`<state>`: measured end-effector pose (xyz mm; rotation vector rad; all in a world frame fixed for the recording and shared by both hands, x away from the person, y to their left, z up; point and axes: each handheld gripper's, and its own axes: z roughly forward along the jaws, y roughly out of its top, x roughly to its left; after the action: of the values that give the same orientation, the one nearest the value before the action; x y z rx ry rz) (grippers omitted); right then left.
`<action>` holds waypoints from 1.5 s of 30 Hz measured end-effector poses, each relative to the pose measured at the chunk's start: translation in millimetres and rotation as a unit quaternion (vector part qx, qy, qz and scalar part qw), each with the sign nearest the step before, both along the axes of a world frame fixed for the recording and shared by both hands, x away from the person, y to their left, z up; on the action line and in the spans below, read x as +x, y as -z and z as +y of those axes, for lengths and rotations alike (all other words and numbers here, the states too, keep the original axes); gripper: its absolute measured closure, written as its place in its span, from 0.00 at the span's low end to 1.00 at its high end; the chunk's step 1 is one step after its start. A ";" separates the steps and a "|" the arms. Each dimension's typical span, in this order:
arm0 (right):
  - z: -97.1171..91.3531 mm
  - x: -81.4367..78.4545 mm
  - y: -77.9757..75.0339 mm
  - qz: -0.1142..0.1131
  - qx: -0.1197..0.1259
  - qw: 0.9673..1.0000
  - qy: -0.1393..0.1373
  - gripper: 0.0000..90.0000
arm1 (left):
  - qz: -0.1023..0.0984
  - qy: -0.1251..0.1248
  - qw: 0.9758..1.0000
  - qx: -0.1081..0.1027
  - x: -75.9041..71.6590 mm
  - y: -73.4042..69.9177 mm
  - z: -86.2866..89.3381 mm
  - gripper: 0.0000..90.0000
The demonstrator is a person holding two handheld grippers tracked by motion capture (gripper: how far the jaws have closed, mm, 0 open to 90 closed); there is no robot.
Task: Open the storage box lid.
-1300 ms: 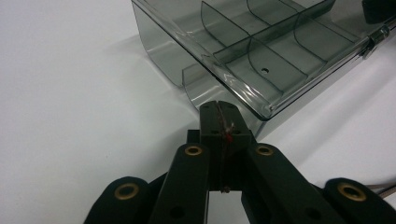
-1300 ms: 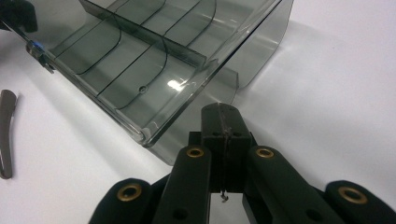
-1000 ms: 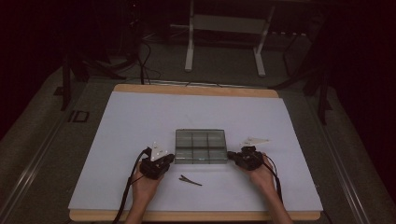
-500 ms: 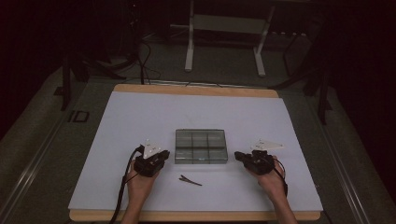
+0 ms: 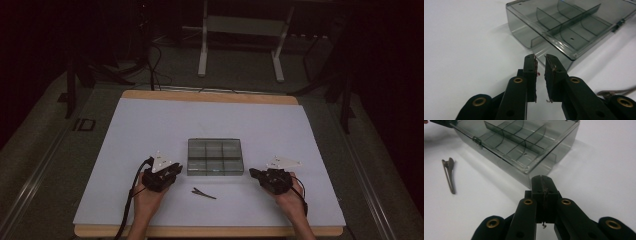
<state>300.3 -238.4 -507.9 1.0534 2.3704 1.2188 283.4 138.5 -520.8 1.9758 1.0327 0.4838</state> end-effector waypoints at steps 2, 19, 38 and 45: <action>1.9 -1.2 -0.2 -0.004 -0.001 1.000 -0.005 1.00 | -0.001 0.008 1.000 0.001 -1.4 -0.3 -1.0 0.88; 12.9 0.5 4.5 -0.011 -0.020 0.999 -0.024 1.00 | -0.004 0.028 1.000 0.002 -3.8 -1.0 -8.0 0.89; 12.8 2.6 5.5 -0.009 -0.014 0.999 -0.028 1.00 | -0.007 0.027 1.000 0.001 -4.2 -1.9 -9.9 0.91; 12.9 3.2 5.0 -0.009 -0.011 1.000 -0.028 1.00 | 0.001 0.028 1.000 0.008 -2.9 -0.5 -9.3 0.90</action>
<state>303.5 -225.5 -512.9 0.9711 2.4086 1.2119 280.5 129.2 -520.3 2.0138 0.9749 0.4616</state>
